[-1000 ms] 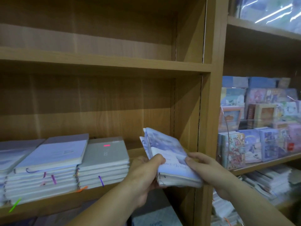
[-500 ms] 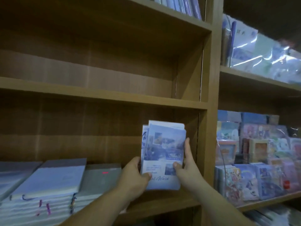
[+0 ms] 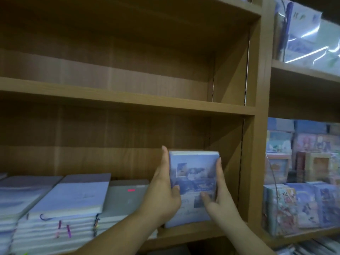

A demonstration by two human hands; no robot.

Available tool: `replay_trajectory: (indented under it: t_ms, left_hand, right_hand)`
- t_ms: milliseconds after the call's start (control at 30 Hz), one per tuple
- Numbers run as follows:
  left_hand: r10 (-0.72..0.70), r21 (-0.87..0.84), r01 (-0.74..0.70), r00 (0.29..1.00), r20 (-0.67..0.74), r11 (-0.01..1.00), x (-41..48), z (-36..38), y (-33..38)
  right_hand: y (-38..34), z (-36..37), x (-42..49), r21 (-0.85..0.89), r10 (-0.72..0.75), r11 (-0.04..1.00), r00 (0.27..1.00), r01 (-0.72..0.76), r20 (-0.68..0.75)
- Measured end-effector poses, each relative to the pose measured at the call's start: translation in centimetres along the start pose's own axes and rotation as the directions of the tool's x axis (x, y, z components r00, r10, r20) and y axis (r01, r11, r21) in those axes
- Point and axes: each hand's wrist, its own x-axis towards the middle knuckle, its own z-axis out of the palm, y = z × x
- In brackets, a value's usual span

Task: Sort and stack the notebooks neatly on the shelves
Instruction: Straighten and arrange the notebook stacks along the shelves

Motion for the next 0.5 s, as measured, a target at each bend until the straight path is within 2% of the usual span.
replay_trajectory:
  t_ms: [133,233,367,500]
  left_hand:
    - [-0.038,0.242,0.013,0.994,0.100,0.970,-0.9,1.1,0.4]
    - [-0.066,0.344,0.007,0.985,0.159,0.939,-1.3,1.0,0.4]
    - [-0.063,0.298,0.010,0.984,0.167,0.954,-1.4,0.5,-0.1]
    - [-0.127,0.166,0.101,0.980,0.152,0.981,-0.2,-0.7,0.3]
  right_hand:
    - [0.5,0.7,-0.6,-0.194,0.017,0.981,1.000,-0.018,-0.008]
    - [1.2,0.5,-0.9,-0.228,0.054,0.972,0.998,-0.050,0.013]
    - [0.8,0.4,-0.6,-0.186,0.110,0.977,0.994,-0.105,0.017]
    - [-0.7,-1.2,0.2,-0.130,0.164,0.980,0.980,-0.150,0.110]
